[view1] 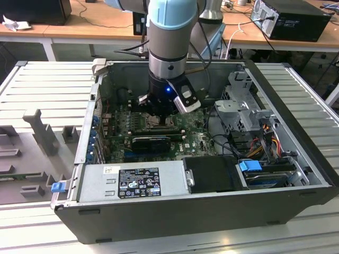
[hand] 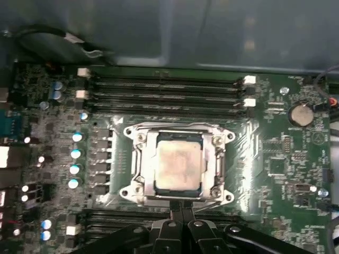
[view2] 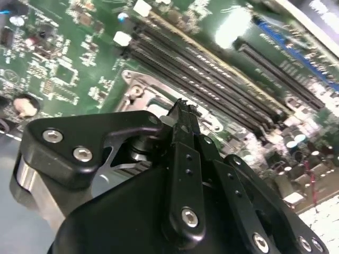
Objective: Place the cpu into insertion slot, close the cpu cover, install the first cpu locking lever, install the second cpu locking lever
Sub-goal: 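Install the second cpu locking lever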
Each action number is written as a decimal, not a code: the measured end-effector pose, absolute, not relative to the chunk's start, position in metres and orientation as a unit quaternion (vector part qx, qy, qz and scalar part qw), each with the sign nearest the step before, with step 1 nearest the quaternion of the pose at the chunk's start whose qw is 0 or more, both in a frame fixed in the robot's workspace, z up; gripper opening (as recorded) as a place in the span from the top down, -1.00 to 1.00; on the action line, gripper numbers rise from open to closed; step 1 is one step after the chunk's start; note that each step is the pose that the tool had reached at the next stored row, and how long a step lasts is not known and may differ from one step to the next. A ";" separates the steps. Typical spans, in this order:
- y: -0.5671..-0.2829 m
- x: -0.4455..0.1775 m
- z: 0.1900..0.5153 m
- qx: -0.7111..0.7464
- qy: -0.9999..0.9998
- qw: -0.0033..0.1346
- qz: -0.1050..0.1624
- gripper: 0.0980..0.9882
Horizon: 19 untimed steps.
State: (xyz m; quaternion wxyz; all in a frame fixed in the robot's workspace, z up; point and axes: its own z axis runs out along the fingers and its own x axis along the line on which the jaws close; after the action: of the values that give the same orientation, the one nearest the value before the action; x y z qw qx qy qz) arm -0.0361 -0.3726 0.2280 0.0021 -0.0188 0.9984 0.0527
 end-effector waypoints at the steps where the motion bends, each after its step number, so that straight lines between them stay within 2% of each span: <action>1: -0.376 -0.038 0.228 -0.019 0.998 0.002 0.054 0.98; 12: -0.389 -0.054 0.222 -0.025 0.995 0.003 0.096 0.98; 19: -0.397 -0.059 0.213 -0.029 0.993 0.003 0.111 0.98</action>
State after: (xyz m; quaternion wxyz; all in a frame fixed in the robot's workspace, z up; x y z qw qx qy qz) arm -0.0593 -0.3965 0.2130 0.0025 -0.0291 0.9934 0.1110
